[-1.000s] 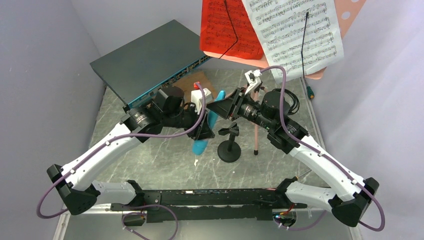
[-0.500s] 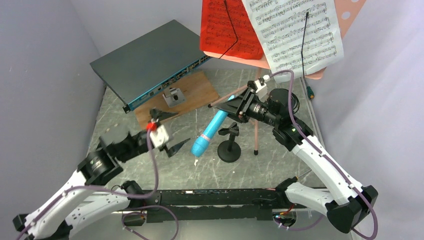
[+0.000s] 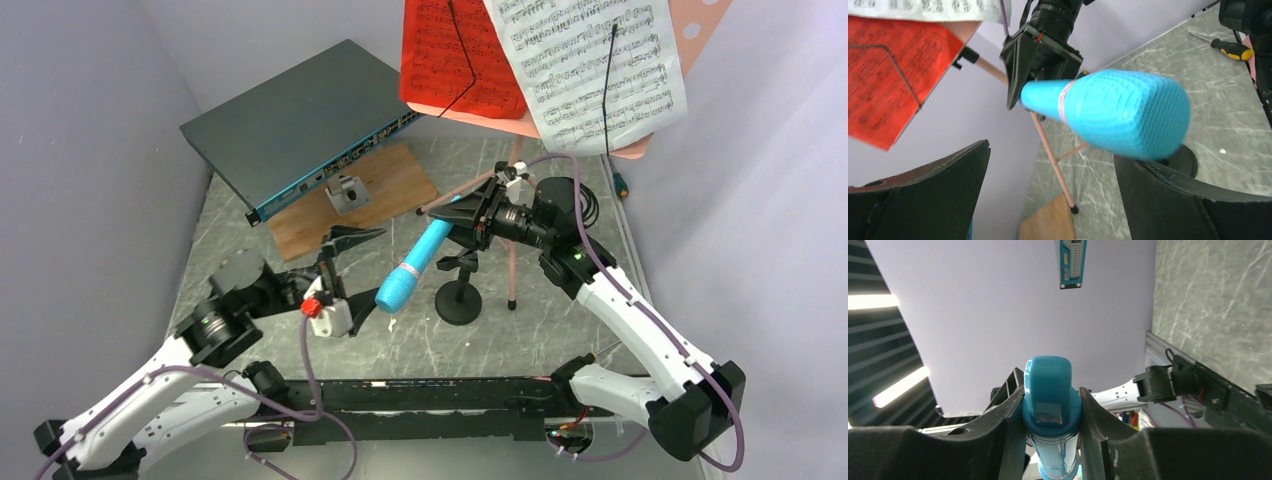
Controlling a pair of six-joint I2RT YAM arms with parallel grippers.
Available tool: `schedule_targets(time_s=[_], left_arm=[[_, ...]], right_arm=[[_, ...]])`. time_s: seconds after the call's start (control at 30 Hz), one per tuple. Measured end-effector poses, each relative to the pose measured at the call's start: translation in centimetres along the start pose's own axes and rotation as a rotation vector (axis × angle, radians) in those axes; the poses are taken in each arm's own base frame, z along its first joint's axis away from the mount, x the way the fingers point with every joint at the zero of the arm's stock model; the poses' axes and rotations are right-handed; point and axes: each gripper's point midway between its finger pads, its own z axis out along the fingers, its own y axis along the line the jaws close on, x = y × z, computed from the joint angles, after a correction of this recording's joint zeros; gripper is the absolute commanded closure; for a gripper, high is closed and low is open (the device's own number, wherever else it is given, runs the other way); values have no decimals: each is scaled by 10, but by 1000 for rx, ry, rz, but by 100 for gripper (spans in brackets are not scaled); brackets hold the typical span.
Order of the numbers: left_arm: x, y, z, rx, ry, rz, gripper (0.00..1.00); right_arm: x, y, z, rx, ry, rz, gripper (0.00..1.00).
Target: Set up the instrument practice props
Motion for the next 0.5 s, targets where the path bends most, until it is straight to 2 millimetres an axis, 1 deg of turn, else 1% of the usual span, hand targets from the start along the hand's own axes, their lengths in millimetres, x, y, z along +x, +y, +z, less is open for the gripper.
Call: schedule_targets(time_s=[0.1, 0.2, 0.27, 0.37, 0.4, 0.5], left_arm=[[5, 0, 24, 38, -37, 24, 4], [10, -6, 44, 90, -69, 21, 10], [10, -9, 53, 118, -96, 18, 17], [3, -9, 60, 129, -147, 27, 29], [-1, -7, 60, 127, -163, 30, 30], [-12, -1, 61, 110, -210, 50, 29]], right_arm=[[-1, 3, 3, -21, 8, 46, 100], [-1, 5, 4, -36, 13, 81, 100], [-1, 5, 5, -44, 21, 102, 100], [-1, 7, 6, -63, 29, 130, 100], [-1, 8, 6, -69, 33, 142, 100], [0, 10, 6, -92, 51, 179, 100]])
